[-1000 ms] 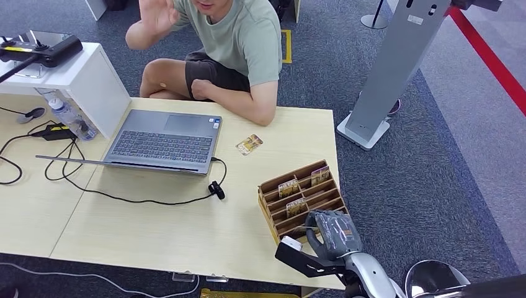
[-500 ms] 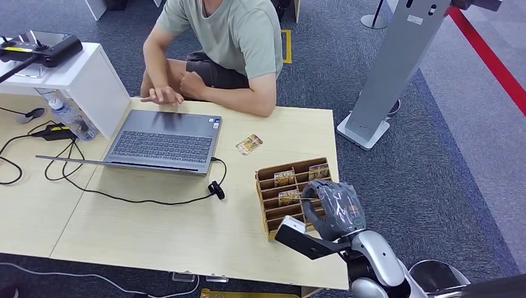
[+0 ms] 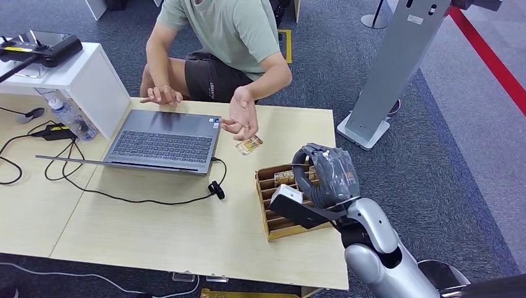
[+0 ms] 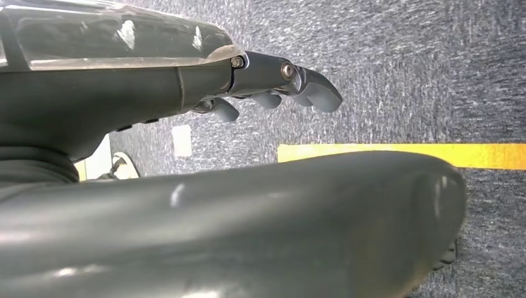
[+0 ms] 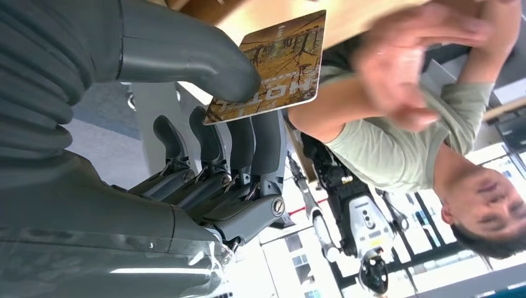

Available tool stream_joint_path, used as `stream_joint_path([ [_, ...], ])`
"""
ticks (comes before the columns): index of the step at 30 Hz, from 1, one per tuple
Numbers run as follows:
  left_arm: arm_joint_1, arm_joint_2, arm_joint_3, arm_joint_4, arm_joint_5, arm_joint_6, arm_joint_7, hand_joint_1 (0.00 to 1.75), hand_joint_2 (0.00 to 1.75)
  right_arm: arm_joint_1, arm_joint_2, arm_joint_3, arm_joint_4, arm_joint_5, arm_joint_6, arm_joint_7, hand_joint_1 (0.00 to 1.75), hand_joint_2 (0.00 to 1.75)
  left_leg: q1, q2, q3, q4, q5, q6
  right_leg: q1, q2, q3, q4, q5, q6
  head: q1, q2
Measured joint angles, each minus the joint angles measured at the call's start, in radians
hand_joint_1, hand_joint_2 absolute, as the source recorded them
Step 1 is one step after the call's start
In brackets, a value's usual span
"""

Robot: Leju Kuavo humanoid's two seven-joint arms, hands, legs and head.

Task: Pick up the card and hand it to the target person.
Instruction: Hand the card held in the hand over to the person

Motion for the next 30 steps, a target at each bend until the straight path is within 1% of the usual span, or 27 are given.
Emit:
stream_joint_path([
  [4, -0.006, 0.000, -0.012, 0.000, -0.005, 0.000, 0.000, 0.00, 0.00, -0.089, 0.045, 0.008, 0.136, -0.008, -0.055, -0.040, 1.36, 1.75, 0.000, 0.000, 0.000, 0.000, 0.001, 0.000, 0.000, 0.000, 0.000, 0.001, 0.000, 0.000, 0.000, 0.000],
  [10, -0.008, 0.000, -0.021, 0.000, 0.016, 0.004, 0.006, 0.00, 0.00, -0.210, 0.128, 0.025, 0.346, -0.045, -0.104, -0.109, 1.36, 1.75, 0.000, 0.000, 0.000, 0.000, 0.001, -0.001, 0.000, 0.000, -0.001, 0.002, 0.000, 0.000, -0.001, 0.000],
  [14, -0.008, 0.000, -0.024, 0.000, 0.031, 0.009, 0.011, 0.00, 0.00, -0.266, 0.179, 0.040, 0.452, -0.071, -0.122, -0.136, 1.36, 1.75, 0.000, 0.000, 0.000, 0.000, 0.001, -0.001, 0.000, 0.000, -0.001, 0.002, 0.000, 0.000, -0.002, 0.000],
  [18, -0.008, 0.000, -0.024, 0.000, 0.035, 0.011, 0.011, 0.00, 0.00, -0.293, 0.212, 0.054, 0.528, -0.087, -0.134, -0.141, 1.36, 1.75, 0.000, -0.001, -0.001, 0.000, 0.001, -0.001, 0.000, 0.000, -0.001, 0.002, 0.000, 0.000, -0.001, 0.000],
  [22, -0.007, 0.000, -0.025, 0.000, 0.035, 0.005, 0.013, 0.00, 0.00, -0.303, 0.230, 0.063, 0.578, -0.090, -0.141, -0.141, 0.00, 1.75, 0.000, -0.001, -0.001, 0.000, 0.001, -0.001, 0.000, 0.000, -0.001, 0.002, 0.000, 0.000, 0.000, 0.000],
  [30, -0.006, 0.001, -0.031, 0.000, 0.026, -0.008, 0.003, 0.00, 0.00, -0.307, 0.235, 0.076, 0.624, -0.089, -0.147, -0.111, 0.00, 1.75, 0.000, 0.000, 0.000, 0.000, 0.001, -0.001, 0.000, 0.000, -0.002, 0.002, 0.000, 0.000, -0.001, 0.000],
])
